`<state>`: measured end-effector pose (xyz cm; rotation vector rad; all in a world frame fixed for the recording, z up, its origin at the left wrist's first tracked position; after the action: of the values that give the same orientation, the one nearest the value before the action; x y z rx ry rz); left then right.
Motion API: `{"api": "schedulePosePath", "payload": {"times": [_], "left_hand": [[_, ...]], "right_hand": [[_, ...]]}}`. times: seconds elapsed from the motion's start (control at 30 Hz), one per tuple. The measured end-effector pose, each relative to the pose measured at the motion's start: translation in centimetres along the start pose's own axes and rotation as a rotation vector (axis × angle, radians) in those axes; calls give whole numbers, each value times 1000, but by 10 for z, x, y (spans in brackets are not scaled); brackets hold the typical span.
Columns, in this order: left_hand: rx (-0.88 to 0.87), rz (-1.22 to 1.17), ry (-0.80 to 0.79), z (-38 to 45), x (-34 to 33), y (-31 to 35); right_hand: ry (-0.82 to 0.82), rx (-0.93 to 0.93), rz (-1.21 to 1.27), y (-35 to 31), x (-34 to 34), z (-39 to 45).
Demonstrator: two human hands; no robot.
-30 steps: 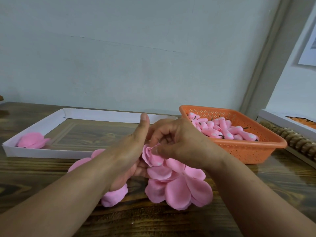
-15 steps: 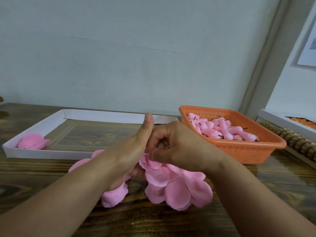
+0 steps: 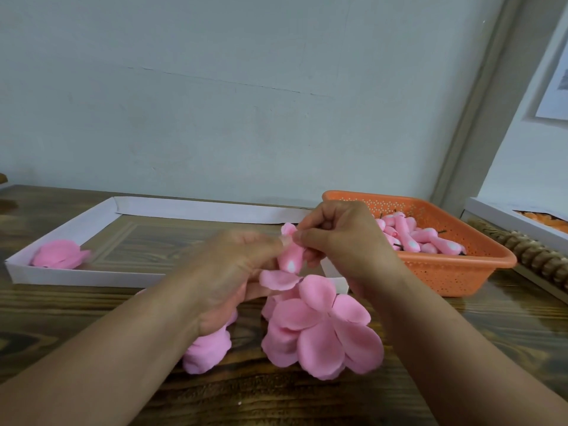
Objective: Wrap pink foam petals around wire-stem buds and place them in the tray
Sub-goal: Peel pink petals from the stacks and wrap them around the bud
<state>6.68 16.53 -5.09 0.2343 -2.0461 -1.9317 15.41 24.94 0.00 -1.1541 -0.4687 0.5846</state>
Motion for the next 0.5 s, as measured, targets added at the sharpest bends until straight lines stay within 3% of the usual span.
{"api": "schedulePosePath", "payload": {"times": [0.3,0.5], "left_hand": [[-71,329,236,-2,13,-1],[-93,447,174,-4,9,2]], "right_hand": [[-57,0,-160,0,-12,-3],[-115,-37,-142,4,-14,-4]]}}
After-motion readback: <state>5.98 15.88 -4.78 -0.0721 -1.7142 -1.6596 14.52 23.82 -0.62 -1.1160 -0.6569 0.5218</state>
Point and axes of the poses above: each hand's wrist, its own z-axis towards the middle knuckle, its own x-axis out of the back of the hand, y = z × x, the point moved 9 cm from there along z, towards the middle knuckle, and after that the axes turned 14 degrees about z, right-handed, at the moved point
